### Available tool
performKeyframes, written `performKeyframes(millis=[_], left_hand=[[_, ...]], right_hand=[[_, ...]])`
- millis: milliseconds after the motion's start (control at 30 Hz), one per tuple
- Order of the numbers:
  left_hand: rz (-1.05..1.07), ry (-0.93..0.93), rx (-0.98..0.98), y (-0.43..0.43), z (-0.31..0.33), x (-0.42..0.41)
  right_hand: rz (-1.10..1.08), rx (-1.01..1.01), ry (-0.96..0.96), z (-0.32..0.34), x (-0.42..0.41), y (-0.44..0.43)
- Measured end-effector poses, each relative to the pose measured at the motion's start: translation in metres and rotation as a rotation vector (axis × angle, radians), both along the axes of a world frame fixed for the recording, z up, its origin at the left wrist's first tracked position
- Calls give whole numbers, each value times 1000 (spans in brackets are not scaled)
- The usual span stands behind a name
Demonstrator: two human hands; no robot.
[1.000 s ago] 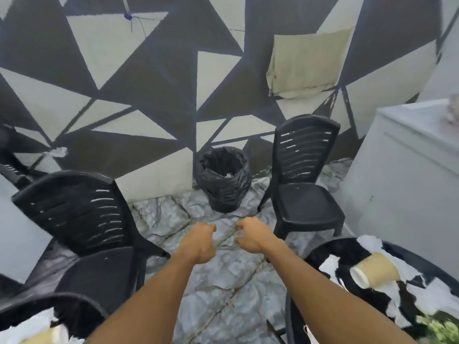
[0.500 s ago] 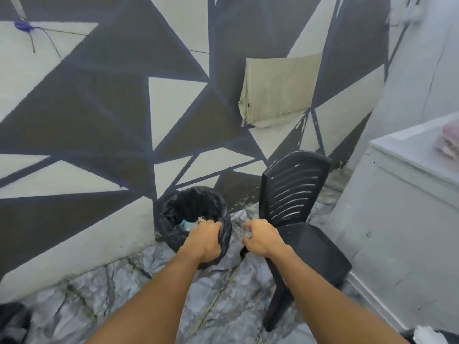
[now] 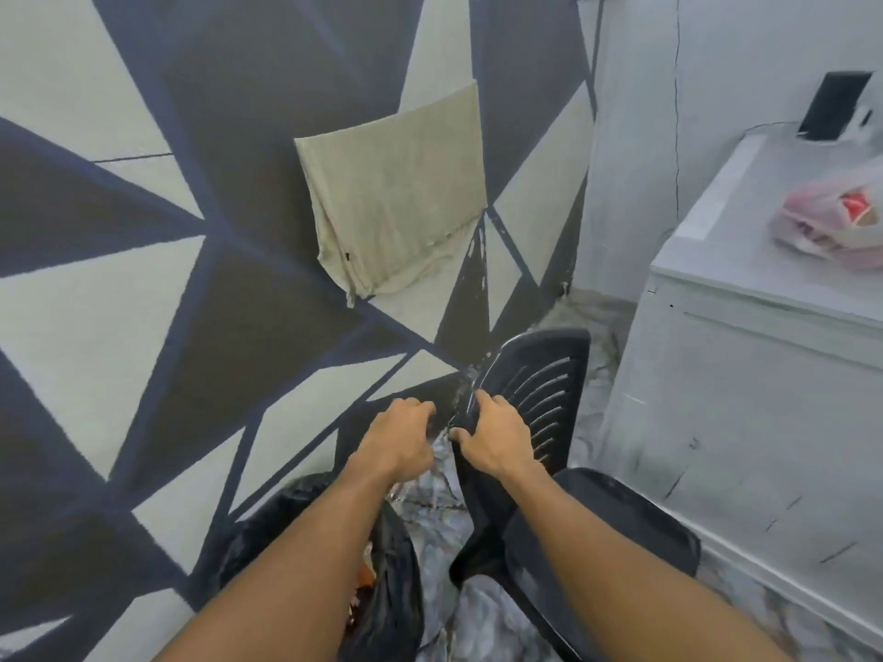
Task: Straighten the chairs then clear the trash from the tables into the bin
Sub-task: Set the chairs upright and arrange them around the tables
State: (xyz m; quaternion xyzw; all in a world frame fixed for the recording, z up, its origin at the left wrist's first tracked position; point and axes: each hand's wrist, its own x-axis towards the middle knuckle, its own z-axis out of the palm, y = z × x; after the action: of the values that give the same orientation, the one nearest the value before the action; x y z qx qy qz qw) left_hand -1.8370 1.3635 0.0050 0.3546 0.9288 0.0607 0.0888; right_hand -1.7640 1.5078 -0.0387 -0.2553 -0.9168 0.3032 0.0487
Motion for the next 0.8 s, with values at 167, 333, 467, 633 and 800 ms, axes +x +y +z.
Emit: performKeyframes(millis=[167,333,467,633,800], left_hand=[[-97,-15,-39,57,3,-87],[-293,-15,-134,117,-3,-138],[-516,-14,-159,169,-15,-155],[-895,123,-205,240,-9,-120],[-1415,287,-64,293,-2,-7]], right_hand=[[-190,-102,-26,-20,-83,28],[-397,-305,-108,-38,-113,44],[-497,-370,-128,-39,-102,53],[-519,-299,-51,-18,-15,52],[-738,-292,124,24,102,45]])
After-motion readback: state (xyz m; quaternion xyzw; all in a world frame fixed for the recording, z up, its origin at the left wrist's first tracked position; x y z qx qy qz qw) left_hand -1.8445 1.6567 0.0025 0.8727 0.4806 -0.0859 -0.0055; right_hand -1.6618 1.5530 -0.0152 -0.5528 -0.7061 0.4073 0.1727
